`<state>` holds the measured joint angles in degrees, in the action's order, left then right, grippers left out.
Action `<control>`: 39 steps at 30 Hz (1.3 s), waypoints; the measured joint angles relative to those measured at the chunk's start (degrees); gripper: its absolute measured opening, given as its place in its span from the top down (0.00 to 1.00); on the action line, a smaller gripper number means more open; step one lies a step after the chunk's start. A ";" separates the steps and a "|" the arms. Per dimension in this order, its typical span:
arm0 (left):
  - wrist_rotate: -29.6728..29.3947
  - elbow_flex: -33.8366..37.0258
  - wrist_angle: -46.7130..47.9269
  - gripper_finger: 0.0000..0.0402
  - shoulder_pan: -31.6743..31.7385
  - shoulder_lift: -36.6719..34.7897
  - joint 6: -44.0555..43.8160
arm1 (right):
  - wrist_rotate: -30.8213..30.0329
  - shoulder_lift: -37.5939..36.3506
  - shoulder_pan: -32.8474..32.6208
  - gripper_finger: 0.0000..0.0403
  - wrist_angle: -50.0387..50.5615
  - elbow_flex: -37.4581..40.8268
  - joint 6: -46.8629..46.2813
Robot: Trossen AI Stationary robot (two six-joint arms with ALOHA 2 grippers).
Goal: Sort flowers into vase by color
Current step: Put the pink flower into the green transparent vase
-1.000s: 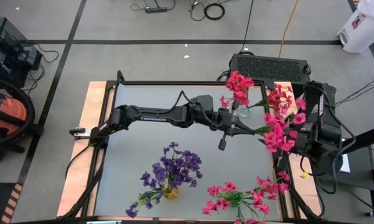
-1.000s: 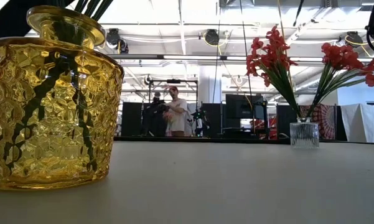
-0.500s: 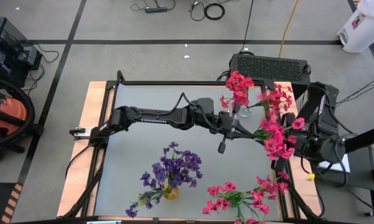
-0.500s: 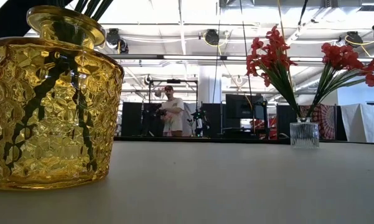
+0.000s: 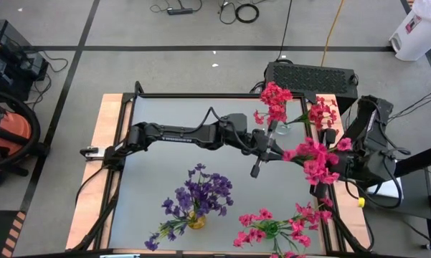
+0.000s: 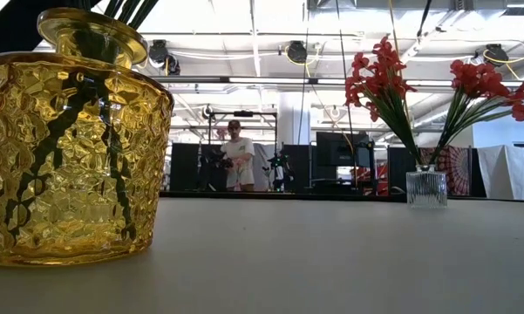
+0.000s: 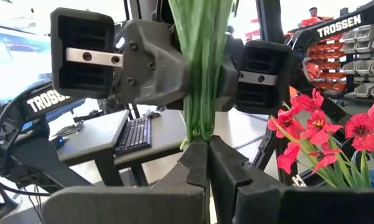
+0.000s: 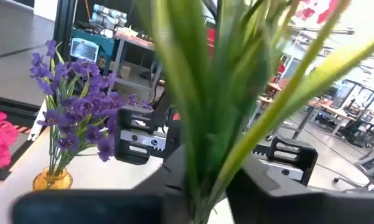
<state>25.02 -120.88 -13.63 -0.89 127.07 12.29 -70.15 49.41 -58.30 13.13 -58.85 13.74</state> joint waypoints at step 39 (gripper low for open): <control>-43.52 0.02 49.08 0.62 0.49 -19.61 1.95 | 8.17 -2.34 1.29 0.99 18.28 0.00 -34.60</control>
<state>-18.50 -120.86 35.45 -0.39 107.46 14.24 -61.98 47.06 -57.02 31.40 -58.85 -20.87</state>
